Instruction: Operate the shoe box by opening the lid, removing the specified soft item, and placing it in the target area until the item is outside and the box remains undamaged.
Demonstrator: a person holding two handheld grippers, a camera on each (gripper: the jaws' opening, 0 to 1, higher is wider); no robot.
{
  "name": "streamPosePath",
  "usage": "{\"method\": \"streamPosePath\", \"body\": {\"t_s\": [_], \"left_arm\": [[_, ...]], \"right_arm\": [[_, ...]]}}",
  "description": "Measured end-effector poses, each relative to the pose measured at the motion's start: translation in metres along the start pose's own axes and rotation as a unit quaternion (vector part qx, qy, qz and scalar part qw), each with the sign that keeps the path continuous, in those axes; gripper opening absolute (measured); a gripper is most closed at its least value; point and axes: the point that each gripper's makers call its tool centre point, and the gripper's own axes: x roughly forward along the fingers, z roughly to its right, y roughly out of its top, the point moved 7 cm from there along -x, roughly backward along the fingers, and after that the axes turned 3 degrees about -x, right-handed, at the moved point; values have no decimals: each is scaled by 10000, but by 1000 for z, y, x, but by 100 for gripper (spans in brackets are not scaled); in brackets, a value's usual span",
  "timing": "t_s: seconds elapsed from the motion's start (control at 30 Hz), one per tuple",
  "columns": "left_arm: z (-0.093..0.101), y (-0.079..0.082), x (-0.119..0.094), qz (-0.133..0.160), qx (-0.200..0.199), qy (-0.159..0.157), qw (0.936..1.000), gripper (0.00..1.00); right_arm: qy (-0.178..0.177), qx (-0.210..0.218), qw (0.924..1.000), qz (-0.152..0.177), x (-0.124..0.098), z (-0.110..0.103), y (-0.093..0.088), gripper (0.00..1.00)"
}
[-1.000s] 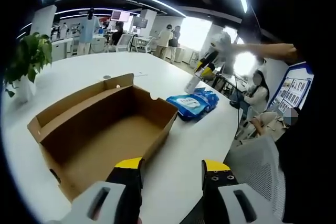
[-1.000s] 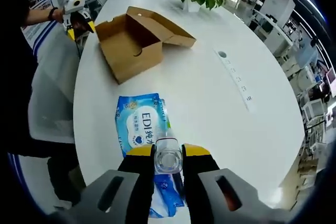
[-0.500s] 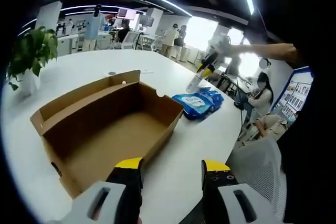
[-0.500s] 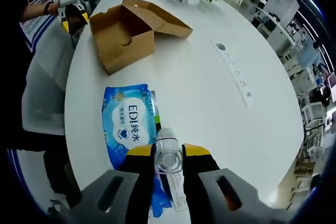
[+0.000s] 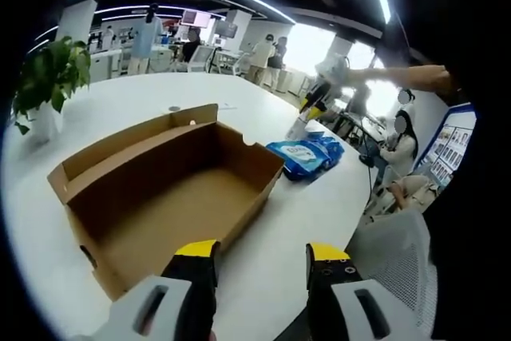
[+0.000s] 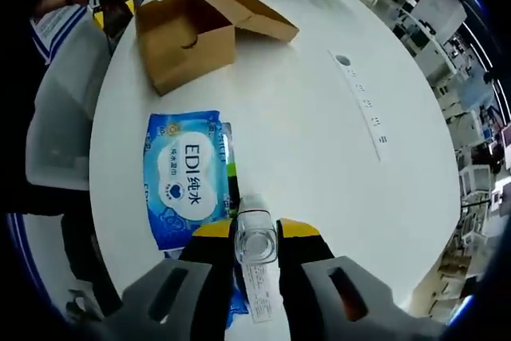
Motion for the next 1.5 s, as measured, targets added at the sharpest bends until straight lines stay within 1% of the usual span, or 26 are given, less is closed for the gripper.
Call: {"method": "streamPosePath", "body": {"t_s": [0.5, 0.93, 1.5], "left_arm": [[-1, 0, 1, -42, -24, 1, 10000, 44], [-1, 0, 2, -42, -32, -8, 10000, 44], [-2, -3, -2, -4, -79, 0, 10000, 44]], "right_arm": [[34, -308, 9992, -272, 6, 0, -4, 18], [92, -464, 9981, -383, 6, -3, 4, 18], [109, -507, 9975, -482, 9, -3, 11, 18]]}}
